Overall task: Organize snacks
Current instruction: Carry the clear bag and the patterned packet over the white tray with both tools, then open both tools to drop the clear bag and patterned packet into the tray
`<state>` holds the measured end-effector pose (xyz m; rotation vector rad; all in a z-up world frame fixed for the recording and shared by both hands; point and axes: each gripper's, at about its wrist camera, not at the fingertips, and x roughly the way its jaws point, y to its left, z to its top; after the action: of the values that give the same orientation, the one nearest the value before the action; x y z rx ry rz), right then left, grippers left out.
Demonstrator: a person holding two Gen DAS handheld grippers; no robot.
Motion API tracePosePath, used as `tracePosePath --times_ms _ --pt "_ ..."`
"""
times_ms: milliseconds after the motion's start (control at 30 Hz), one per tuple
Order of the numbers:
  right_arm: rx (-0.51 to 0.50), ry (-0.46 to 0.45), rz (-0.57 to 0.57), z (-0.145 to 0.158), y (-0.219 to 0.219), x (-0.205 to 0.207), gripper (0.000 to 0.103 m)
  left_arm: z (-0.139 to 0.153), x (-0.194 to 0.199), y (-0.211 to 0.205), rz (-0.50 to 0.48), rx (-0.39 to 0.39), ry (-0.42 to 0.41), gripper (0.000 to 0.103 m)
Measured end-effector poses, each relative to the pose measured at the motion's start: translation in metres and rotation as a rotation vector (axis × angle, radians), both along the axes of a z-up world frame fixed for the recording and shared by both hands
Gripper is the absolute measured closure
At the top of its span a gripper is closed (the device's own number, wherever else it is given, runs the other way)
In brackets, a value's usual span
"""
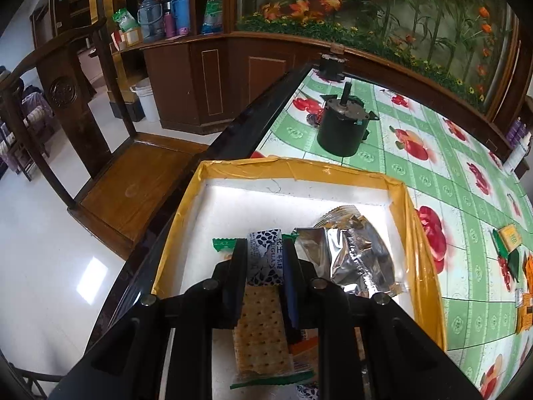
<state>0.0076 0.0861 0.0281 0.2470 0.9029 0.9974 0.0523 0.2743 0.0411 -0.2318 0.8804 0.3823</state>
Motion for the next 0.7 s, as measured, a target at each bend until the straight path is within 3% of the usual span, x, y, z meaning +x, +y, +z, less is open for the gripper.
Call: tracePosePath --times_ms 100,233,267,467,700 --pt "-0.020 -0.006 0.036 -0.001 0.008 -0.006 0.066 -0.002 0.002 0.001 0.008 0.001 0.006 0.078" --pt "-0.045 -0.026 0.034 -0.001 0.007 -0.007 0.060 0.000 0.001 0.000 0.020 0.014 -0.001 0.043" --pt "-0.042 -0.021 0.038 -0.001 0.005 -0.007 0.056 0.001 0.000 0.001 0.026 0.021 -0.007 0.040" --pt "-0.014 -0.043 0.027 0.006 -0.006 -0.006 0.052 0.004 -0.002 0.003 0.047 0.025 -0.022 0.040" --pt "0.016 -0.050 -0.014 0.014 -0.021 -0.003 0.051 0.018 -0.013 0.006 0.071 0.006 -0.101 0.040"
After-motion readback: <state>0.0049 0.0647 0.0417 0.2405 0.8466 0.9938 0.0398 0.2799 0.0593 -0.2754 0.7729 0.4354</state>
